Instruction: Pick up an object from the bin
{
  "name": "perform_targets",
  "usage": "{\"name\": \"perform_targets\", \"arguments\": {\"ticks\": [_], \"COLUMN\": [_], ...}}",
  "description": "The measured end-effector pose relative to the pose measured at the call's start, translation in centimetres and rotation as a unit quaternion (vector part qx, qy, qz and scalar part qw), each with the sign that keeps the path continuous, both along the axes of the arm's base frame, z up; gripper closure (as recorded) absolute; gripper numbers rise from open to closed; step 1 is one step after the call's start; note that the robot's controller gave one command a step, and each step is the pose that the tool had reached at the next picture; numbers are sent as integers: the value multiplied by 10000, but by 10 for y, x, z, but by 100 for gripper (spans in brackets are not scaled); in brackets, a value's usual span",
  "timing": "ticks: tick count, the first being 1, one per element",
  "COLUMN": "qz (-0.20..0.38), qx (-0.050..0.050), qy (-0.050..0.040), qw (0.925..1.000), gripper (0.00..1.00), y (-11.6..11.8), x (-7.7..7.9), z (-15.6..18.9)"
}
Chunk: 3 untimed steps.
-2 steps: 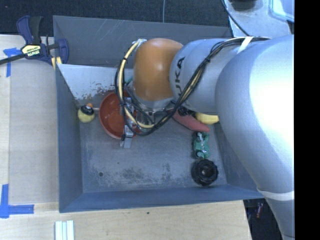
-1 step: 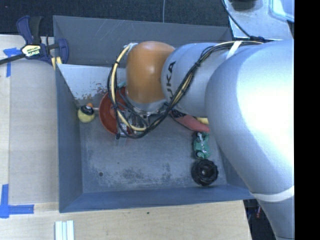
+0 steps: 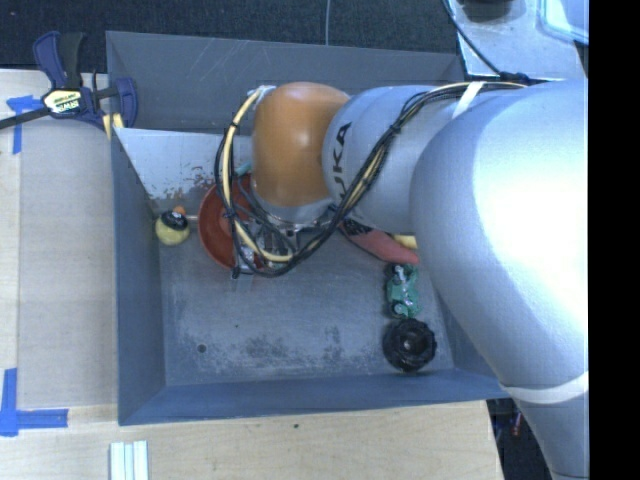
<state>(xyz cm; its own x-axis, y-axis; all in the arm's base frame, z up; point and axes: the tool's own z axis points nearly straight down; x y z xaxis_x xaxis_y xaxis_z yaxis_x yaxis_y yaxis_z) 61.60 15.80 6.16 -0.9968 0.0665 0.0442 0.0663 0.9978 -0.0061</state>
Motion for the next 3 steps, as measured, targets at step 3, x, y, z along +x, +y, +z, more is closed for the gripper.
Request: {"name": "perform_targets", "arguments": {"ticks": [3], "qz": [0], "qx": [-2], "qy": [63], "qw": [10000], "gripper": [100], "y": [-1], "x": [-3], "z": [52]}}
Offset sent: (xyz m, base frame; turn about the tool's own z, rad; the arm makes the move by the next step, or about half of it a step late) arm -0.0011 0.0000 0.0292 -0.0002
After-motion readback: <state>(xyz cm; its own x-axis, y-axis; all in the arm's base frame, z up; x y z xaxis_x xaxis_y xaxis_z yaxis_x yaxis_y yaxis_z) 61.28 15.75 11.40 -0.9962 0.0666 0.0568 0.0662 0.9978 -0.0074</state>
